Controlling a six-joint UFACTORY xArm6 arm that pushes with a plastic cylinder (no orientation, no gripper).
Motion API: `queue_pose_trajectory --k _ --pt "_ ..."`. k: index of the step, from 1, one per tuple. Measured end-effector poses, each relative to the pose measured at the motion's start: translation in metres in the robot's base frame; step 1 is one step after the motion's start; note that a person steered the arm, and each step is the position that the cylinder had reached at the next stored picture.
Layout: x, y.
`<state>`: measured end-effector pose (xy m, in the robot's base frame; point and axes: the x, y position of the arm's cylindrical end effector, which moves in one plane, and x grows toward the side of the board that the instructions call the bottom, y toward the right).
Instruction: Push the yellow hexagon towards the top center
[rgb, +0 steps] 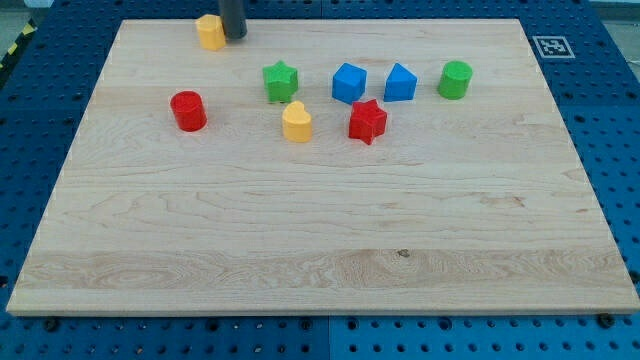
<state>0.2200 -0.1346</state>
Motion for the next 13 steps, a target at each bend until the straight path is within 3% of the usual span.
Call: queue_pose_trajectory --k 5,7,10,13 --pt "0.017 0.015" --pt "0.007 -0.008" --pt "0.027 -0.011" --pt "0.007 -0.040"
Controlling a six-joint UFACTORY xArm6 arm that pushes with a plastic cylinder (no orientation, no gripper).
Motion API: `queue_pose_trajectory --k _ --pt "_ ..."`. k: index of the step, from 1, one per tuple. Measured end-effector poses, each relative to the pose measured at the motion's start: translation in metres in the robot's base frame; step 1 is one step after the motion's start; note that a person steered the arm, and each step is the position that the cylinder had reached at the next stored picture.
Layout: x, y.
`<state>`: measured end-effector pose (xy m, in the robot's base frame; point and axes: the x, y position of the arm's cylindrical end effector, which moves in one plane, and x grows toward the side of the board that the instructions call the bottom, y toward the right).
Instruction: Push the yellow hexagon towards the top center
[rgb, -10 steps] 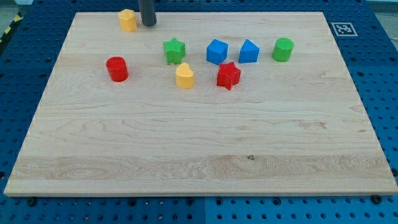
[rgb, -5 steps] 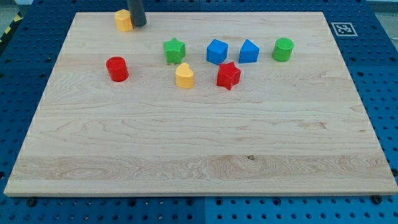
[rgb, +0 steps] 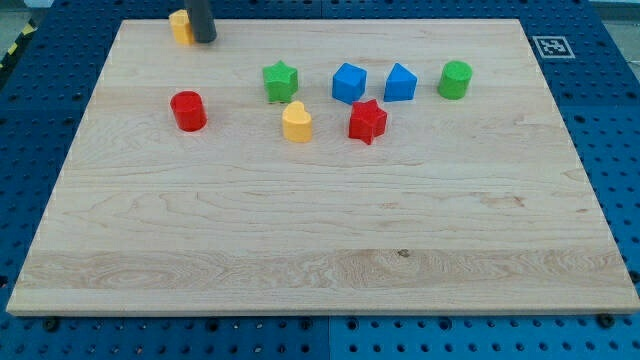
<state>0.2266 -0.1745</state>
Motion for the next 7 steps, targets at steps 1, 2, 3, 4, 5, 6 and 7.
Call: queue_pose_trajectory --k 1,2,3,4,5,6,7 --pt "-0.007 -0.010" --pt "-0.009 -0.022" --pt "-0.024 -0.019" --pt "-0.036 -0.011" --pt "-0.036 -0.011" --pt "-0.035 -0.003" --pt "-0.015 -0.004"
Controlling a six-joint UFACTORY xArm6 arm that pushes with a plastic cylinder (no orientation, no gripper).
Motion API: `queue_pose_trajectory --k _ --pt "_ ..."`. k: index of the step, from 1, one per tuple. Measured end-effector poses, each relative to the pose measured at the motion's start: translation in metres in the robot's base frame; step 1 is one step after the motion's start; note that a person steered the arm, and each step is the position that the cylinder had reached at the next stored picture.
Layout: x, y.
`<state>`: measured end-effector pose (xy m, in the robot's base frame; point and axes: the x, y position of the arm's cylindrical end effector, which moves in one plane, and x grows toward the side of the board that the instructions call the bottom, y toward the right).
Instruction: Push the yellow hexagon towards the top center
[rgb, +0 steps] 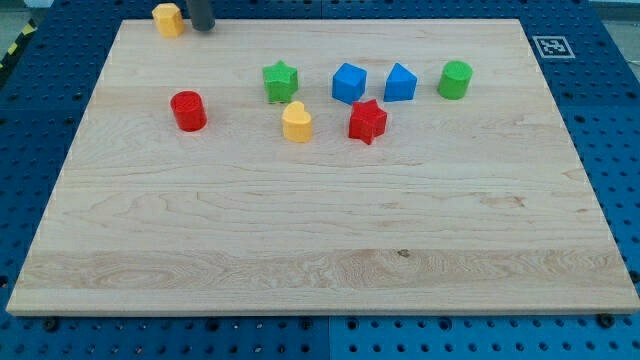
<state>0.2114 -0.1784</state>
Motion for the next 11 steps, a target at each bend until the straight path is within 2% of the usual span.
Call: queue_pose_trajectory --k 1,2,3,4,6,9,10,11 --pt "0.023 -0.011" --pt "0.027 -0.061" --pt "-0.003 -0.119" --pt "-0.020 -0.125" --pt "-0.020 -0.123" --pt "-0.020 -0.084" --pt "-0.019 0.002" --pt "-0.018 0.055"
